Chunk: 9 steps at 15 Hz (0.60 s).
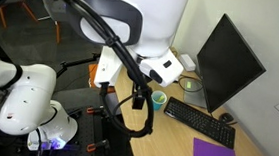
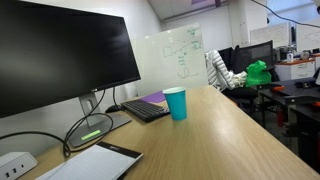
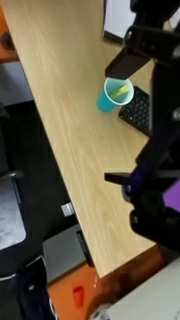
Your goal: Move the blue cup to the front left side of the desk
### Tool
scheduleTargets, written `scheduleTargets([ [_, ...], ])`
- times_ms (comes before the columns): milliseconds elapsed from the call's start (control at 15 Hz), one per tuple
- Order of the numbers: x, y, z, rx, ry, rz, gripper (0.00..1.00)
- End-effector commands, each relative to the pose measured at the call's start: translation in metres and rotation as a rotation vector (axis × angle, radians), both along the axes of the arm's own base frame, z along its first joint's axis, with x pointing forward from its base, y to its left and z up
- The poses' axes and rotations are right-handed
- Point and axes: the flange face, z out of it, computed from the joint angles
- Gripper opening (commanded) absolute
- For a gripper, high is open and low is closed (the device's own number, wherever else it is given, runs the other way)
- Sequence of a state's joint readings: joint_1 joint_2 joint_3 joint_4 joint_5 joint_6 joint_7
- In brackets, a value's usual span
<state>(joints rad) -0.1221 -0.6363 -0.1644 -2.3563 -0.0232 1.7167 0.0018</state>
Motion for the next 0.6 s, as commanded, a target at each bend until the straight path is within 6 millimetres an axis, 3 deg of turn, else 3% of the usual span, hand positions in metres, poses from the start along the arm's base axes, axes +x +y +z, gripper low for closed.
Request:
scheduleTargets([
  [0,0.027,0.026,-0.028,0.007,-0.009,0.005,1.0],
  [267,0.081,0.073,-0.109,-0.013,-0.021,-0.045,1.0],
  [533,0.122,0.09,-0.192,-0.067,-0.019,-0.09,1.0],
])
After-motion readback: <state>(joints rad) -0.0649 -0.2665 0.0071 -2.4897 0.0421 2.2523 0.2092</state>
